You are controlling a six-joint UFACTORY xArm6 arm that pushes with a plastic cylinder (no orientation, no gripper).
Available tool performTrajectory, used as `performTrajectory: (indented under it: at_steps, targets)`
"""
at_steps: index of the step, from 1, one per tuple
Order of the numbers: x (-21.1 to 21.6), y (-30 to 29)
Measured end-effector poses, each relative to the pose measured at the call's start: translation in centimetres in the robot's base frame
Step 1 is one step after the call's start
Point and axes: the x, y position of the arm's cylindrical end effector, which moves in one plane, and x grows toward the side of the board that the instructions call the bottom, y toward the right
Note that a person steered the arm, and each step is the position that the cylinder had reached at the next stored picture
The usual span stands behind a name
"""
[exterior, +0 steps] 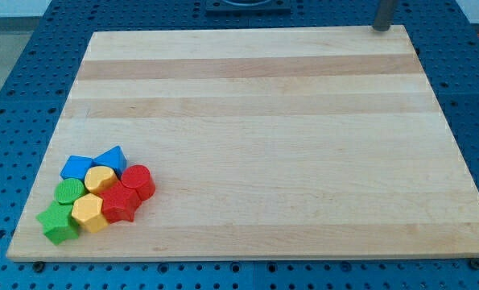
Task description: Keep arm at center of the board
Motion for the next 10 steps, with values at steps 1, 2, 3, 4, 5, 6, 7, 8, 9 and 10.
performTrajectory:
  at_steps: [1,2,3,4,5,6,7,8,9,10]
  targets:
    - [0.0,-0.9]
    - [1.9,-9.1]
    - [2.6,-10.8]
    - [2.6,-11.3]
    - [7.8,-17.0]
    - [8.1,-17.1]
    - [13.6,-18.0]
    - [15.8,-18.3]
    - [17.9,-19.2]
    - [19.6,-19.9]
